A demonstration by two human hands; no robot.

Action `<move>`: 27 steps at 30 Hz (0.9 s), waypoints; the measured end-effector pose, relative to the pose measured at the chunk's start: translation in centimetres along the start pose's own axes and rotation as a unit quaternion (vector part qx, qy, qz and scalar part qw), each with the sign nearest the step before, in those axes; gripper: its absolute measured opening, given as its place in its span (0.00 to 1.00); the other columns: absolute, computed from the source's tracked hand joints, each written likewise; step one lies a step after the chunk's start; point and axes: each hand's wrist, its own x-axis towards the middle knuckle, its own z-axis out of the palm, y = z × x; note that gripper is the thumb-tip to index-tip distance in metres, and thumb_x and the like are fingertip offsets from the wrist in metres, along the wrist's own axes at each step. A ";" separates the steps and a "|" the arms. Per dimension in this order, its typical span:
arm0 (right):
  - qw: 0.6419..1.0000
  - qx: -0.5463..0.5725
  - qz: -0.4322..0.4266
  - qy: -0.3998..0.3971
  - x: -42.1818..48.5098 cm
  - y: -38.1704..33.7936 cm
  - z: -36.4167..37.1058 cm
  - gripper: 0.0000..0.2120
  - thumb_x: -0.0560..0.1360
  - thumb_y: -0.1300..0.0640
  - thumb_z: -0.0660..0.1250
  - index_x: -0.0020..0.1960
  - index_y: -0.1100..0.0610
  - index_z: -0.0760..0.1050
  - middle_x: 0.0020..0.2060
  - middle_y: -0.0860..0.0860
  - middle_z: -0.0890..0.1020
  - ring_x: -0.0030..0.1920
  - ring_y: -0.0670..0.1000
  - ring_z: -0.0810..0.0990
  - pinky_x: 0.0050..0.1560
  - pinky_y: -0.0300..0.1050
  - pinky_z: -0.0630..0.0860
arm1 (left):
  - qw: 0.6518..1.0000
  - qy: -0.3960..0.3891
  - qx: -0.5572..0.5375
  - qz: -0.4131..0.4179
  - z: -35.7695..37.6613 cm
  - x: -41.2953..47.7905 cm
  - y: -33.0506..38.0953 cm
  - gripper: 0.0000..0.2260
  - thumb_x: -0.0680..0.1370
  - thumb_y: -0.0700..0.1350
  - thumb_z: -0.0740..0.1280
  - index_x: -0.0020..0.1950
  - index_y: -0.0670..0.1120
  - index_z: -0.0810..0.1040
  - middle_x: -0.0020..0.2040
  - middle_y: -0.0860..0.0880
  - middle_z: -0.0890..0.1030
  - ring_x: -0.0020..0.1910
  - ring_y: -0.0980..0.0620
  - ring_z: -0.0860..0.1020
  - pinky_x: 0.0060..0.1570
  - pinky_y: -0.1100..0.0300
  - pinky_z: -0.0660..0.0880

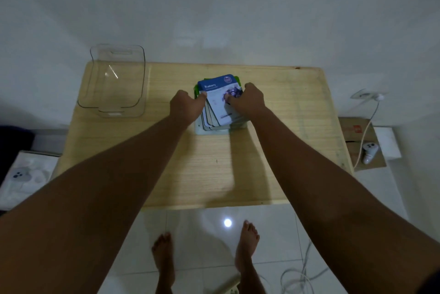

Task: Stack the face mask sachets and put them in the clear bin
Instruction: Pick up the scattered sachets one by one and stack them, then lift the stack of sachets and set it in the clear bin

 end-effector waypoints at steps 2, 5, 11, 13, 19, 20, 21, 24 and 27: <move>0.999 0.028 0.021 -0.026 0.1 0.1 0.1 0.12 0.72 0.48 0.71 0.45 0.56 0.75 0.37 0.46 0.78 0.46 0.50 0.79 0.46 0.39 0.68 | 0.997 -0.044 -0.035 -0.053 0.2 0.2 1.2 0.26 0.73 0.59 0.70 0.55 0.36 0.76 0.54 0.39 0.81 0.52 0.40 0.81 0.50 0.48 0.80; 0.998 0.054 0.031 -0.028 0.0 -0.2 0.5 0.14 0.73 0.49 0.71 0.34 0.51 0.69 0.32 0.43 0.74 0.43 0.47 0.77 0.47 0.38 0.69 | 0.988 -0.071 -0.102 -0.095 0.3 0.4 1.9 0.20 0.72 0.54 0.73 0.50 0.39 0.74 0.50 0.39 0.81 0.46 0.41 0.81 0.41 0.47 0.80; 0.987 0.129 0.075 -0.067 0.6 -0.2 1.8 0.34 0.62 0.43 0.80 0.57 0.65 0.76 0.52 0.55 0.82 0.52 0.52 0.82 0.55 0.47 0.80 | 0.965 -0.125 -0.159 -0.164 0.5 1.5 1.5 0.14 0.73 0.47 0.74 0.50 0.39 0.75 0.49 0.41 0.77 0.42 0.44 0.78 0.42 0.49 0.75; 0.980 0.163 0.081 -0.084 0.7 0.0 1.9 0.26 0.64 0.47 0.80 0.52 0.62 0.75 0.47 0.54 0.81 0.44 0.49 0.81 0.43 0.41 0.79 | 0.966 -0.131 -0.147 -0.165 0.4 1.7 1.1 0.15 0.73 0.47 0.74 0.50 0.39 0.75 0.52 0.40 0.77 0.50 0.41 0.80 0.47 0.46 0.76; 0.970 0.194 0.080 -0.120 0.6 0.2 1.4 0.19 0.69 0.51 0.77 0.53 0.61 0.76 0.35 0.49 0.77 0.31 0.43 0.75 0.22 0.29 0.70 | 0.965 -0.159 -0.157 -0.140 0.1 2.4 0.4 0.20 0.74 0.46 0.73 0.60 0.35 0.74 0.57 0.39 0.78 0.52 0.39 0.79 0.55 0.41 0.77; 0.970 0.194 0.080 -0.126 0.5 0.2 1.5 0.20 0.69 0.51 0.77 0.53 0.61 0.77 0.36 0.50 0.78 0.32 0.43 0.76 0.24 0.29 0.71 | 0.965 -0.159 -0.159 -0.134 0.1 2.4 0.3 0.21 0.74 0.45 0.72 0.61 0.35 0.74 0.59 0.38 0.78 0.54 0.39 0.79 0.56 0.40 0.76; 0.969 0.195 0.078 -0.129 0.7 0.3 1.9 0.20 0.68 0.49 0.78 0.52 0.60 0.77 0.38 0.50 0.80 0.34 0.44 0.77 0.28 0.31 0.74 | 0.965 -0.157 -0.166 -0.127 0.2 2.6 0.0 0.21 0.74 0.45 0.72 0.62 0.35 0.74 0.60 0.37 0.78 0.56 0.37 0.79 0.57 0.39 0.76; 0.975 0.191 0.048 -0.101 0.9 0.8 2.9 0.40 0.54 0.33 0.78 0.58 0.56 0.78 0.51 0.52 0.84 0.47 0.49 0.83 0.47 0.42 0.81 | 0.959 -0.155 -0.209 -0.111 0.4 2.4 -1.0 0.22 0.74 0.44 0.72 0.62 0.33 0.74 0.61 0.34 0.78 0.57 0.35 0.79 0.57 0.36 0.75; 0.973 0.206 0.035 -0.099 0.2 -0.1 2.6 0.38 0.56 0.35 0.77 0.57 0.57 0.77 0.48 0.51 0.84 0.45 0.47 0.83 0.43 0.39 0.80 | 0.953 -0.155 -0.239 -0.100 -0.1 1.5 -0.8 0.20 0.75 0.44 0.69 0.63 0.34 0.74 0.60 0.35 0.78 0.56 0.35 0.79 0.56 0.35 0.75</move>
